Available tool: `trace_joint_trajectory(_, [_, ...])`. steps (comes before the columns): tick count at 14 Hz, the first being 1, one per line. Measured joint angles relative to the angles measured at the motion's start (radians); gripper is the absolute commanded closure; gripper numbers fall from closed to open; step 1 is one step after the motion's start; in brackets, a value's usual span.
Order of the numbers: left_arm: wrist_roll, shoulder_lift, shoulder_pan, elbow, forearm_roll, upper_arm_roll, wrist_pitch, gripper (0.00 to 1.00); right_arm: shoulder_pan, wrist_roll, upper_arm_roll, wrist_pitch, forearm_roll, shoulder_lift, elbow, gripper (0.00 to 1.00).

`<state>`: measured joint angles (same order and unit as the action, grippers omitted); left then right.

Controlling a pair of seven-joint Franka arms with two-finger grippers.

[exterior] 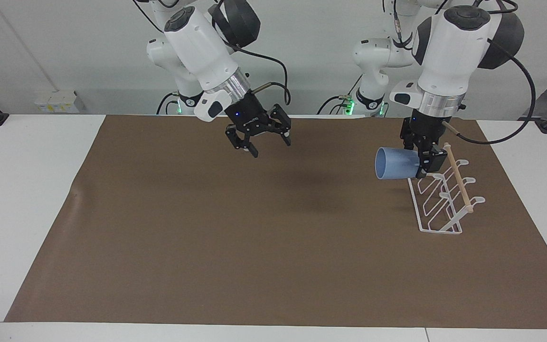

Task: Hang cup on cup holder
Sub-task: 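Carry the cup to the rack with the left gripper while the right gripper withdraws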

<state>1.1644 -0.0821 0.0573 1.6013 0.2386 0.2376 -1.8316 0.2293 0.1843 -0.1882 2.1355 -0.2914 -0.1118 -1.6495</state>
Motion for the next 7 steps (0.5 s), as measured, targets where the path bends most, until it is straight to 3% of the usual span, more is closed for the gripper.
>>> trace_joint_trajectory(3, [-0.006, -0.004, -0.004, 0.033, 0.178, -0.002, -0.001, 1.0, 0.001, -0.126, -0.001, -0.052, 0.216, 0.014, 0.017, 0.03])
trace_joint_trajectory(7, [-0.02, -0.034, -0.009, 0.061, 0.356, -0.001, 0.001, 1.0, -0.014, -0.139, 0.008, -0.26, 0.41, 0.045, 0.084, 0.05])
